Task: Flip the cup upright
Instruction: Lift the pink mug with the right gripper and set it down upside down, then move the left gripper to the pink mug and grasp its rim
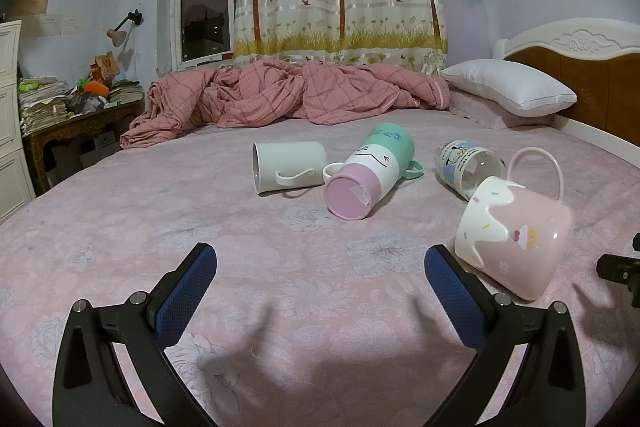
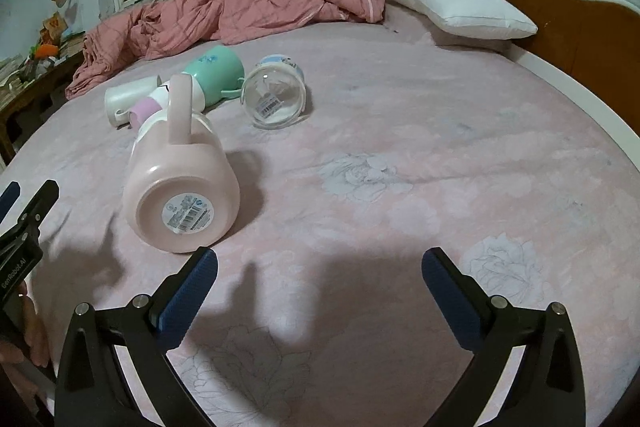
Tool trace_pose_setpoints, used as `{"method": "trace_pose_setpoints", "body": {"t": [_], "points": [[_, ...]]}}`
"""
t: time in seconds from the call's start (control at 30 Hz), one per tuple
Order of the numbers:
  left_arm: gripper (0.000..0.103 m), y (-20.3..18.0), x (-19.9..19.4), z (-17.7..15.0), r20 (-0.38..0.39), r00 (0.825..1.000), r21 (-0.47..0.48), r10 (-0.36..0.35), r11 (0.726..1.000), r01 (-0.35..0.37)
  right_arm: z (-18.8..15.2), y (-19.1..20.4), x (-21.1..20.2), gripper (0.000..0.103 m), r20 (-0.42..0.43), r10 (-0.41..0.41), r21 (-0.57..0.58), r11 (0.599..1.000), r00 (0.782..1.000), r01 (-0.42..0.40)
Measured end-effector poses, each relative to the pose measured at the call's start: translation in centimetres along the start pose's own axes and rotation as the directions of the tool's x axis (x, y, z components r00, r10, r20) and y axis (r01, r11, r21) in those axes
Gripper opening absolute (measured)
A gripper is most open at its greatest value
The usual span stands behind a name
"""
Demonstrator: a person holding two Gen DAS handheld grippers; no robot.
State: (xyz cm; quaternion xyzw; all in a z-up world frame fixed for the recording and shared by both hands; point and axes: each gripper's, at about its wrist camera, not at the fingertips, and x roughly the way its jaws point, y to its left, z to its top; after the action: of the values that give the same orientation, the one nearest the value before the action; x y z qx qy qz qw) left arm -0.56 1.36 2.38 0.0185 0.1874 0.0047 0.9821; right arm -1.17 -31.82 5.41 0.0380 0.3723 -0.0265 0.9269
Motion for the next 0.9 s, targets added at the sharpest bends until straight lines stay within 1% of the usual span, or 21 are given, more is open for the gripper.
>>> {"method": "trace_pose_setpoints", "body": {"t": [0.13,0.2,0.3,0.33,0.4,0.47,0.5,0.53,0.57,0.6,0.63,0.67,0.73,0.77,0.8,0.87,0.9], "points": [[0.103,-0.1,0.0,0.0,0.002,1.0,0.001,0.001,1.0,-0.001,-0.1,-0.1,-0.1,0.103,0.015,-0.008,-0.005,1.0,1.0,0.008],[0.103,-0.2,0.0,-0.1,0.002,1.0,0.002,0.002,1.0,-0.002,-0.1,-0.1,-0.2,0.103,0.042,-0.008,0.003,1.0,0.999,0.008],[0.103,-0.1,0.0,0.0,0.002,1.0,0.002,0.002,1.0,-0.002,-0.2,-0.6,-0.2,0.103,0.125,-0.02,0.047,0.999,0.992,0.015],[0.103,-0.2,0.0,-0.1,0.002,1.0,0.002,0.002,1.0,-0.002,-0.5,-0.8,-0.2,0.103,0.164,-0.03,0.081,0.997,0.986,0.017],[0.103,-0.1,0.0,-0.1,0.003,1.0,0.003,0.002,1.0,-0.002,-0.5,-1.2,0.1,0.103,0.187,-0.02,0.117,0.993,0.982,-0.002],[0.103,-0.3,0.0,-0.1,0.003,1.0,0.002,0.002,1.0,-0.002,-0.6,-1.5,0.1,0.103,0.213,0.025,0.134,0.989,0.977,-0.054],[0.103,-0.2,0.0,-0.1,0.002,1.0,0.003,0.002,1.0,-0.002,-0.6,-1.7,0.1,0.103,0.222,0.027,0.136,0.989,0.975,-0.058],[0.103,-0.2,0.1,-0.1,0.0,1.0,0.004,0.001,1.0,-0.001,-0.7,-1.6,-0.1,0.103,0.234,0.013,0.137,0.989,0.972,-0.047],[0.103,-0.4,0.1,-0.1,-0.003,1.0,0.006,0.002,1.0,-0.002,-0.8,-1.5,-0.2,0.103,0.243,-0.025,0.147,0.989,0.97,-0.012],[0.103,-0.3,0.2,-0.1,-0.008,1.0,0.009,0.002,1.0,-0.002,-1.1,-1.3,-0.3,0.103,0.249,-0.089,0.167,0.985,0.964,0.048],[0.103,-0.4,0.3,-0.1,-0.013,1.0,0.013,0.001,1.0,-0.001,-1.3,-1.1,-0.4,0.103,0.255,-0.14,0.183,0.979,0.957,0.094],[0.103,-0.4,0.3,-0.1,-0.017,1.0,0.017,-0.001,1.0,0.001,-1.4,-0.7,-1.0,0.103,0.284,-0.182,0.188,0.973,0.941,0.131],[0.103,-0.3,0.4,0.1,-0.024,1.0,0.021,-0.01,1.0,0.01,-1.5,-0.1,-1.8,0.103,0.333,-0.157,0.163,0.981,0.93,0.108],[0.103,-0.4,0.2,0.0,-0.028,0.999,0.021,-0.021,1.0,0.021,-1.5,0.0,-1.8,0.103,0.338,-0.149,0.153,0.983,0.929,0.101],[0.103,-0.2,0.0,0.1,-0.03,0.998,0.017,-0.046,0.999,0.047,-1.4,0.2,-1.7,0.103,0.334,-0.15,0.149,0.983,0.93,0.105],[0.103,-0.1,-0.4,0.2,-0.025,0.995,0.019,-0.101,0.995,0.102,-1.1,0.1,-1.4,0.103,0.318,-0.156,0.16,0.981,0.935,0.109],[0.103,-0.2,-0.7,0.3,-0.02,0.993,0.024,-0.117,0.993,0.117,-1.0,-0.1,-1.2,0.103,0.311,-0.148,0.172,0.98,0.939,0.098]]}}
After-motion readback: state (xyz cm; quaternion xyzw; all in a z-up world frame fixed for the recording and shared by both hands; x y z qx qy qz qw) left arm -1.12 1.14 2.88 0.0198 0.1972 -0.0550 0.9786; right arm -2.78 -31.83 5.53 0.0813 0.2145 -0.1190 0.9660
